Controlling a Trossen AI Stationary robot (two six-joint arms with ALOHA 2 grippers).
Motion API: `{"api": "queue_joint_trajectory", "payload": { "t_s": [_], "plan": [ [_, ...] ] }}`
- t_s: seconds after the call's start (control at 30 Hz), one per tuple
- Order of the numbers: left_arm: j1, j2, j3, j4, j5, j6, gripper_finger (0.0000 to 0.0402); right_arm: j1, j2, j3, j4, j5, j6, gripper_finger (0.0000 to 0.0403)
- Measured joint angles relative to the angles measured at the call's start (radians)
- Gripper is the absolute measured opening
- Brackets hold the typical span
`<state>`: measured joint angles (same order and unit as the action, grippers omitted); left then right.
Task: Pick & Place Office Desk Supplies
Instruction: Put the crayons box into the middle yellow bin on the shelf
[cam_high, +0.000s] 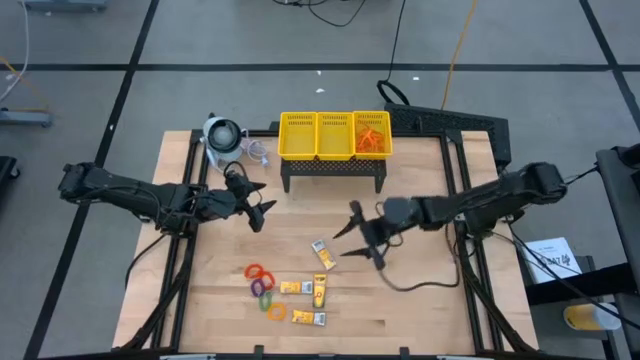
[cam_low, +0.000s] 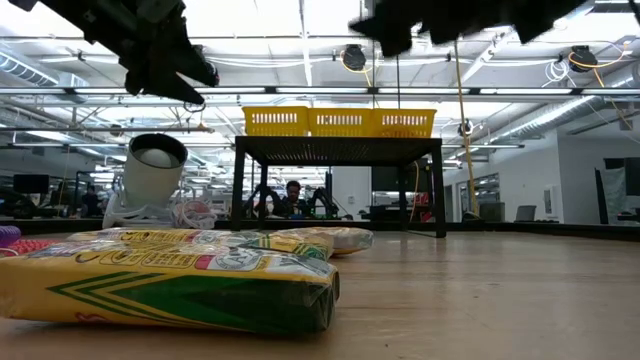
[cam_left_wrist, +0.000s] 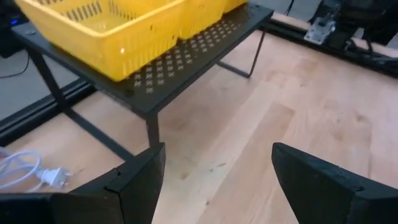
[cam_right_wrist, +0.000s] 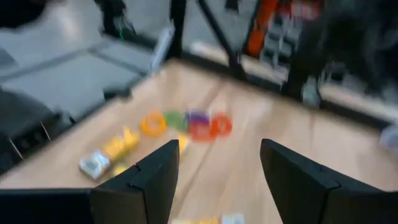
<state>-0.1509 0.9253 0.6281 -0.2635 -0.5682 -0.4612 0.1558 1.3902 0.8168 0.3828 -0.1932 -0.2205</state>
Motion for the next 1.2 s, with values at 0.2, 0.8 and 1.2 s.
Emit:
{"api": "queue_joint_trajectory", "payload": {
  "t_s": [0.2,0.8,1.2],
  "plan": [
    [0.000,0.111,0.000,0.072,0.056,0.011,0.0301,0.066,0.172,-0.003,0.010,0.138,-0.012,0.0215],
    [-0.094,0.737,0.000,0.886,0.381,0.380,0.0301,0.095,0.019,-0.001,0.009,0.245,0.024,0.0215],
    [-0.064,0.940,0.005,1.035,0.469,0.561,0.0301,0.093,-0.095,-0.001,-0.056,0.245,-0.009,0.0215]
  ]
}}
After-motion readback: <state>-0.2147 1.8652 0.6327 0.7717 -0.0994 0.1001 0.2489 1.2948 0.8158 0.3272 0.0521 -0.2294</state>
